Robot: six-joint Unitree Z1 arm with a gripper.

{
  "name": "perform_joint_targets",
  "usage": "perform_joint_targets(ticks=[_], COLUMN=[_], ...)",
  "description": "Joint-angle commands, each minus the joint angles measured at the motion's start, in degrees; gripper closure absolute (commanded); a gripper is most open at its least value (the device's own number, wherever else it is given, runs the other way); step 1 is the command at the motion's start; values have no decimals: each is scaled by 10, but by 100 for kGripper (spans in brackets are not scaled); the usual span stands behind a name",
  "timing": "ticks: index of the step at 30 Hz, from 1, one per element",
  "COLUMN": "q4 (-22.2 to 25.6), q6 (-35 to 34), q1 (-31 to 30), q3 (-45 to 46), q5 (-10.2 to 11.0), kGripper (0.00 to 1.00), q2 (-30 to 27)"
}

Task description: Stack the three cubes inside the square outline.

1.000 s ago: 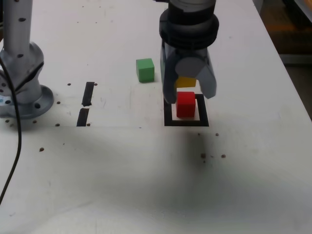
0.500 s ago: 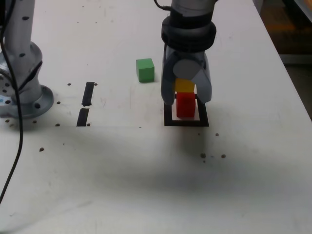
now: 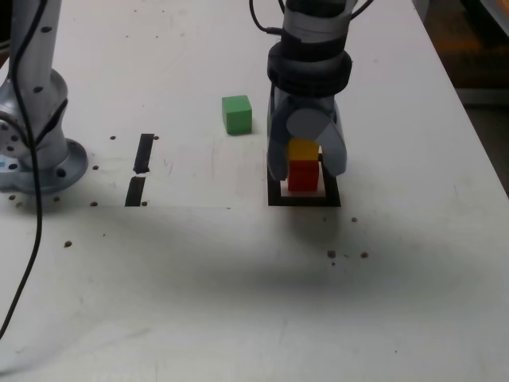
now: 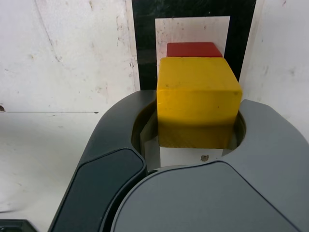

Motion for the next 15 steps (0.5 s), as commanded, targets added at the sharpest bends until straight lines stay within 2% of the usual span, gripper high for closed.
perform_joint_targets(ticks=[1,15], q4=[-5,-39], q6=[2,8], q1=[2,5], q3=[4,8], q5=[-2,0], kGripper=[80,77], q2=[1,18])
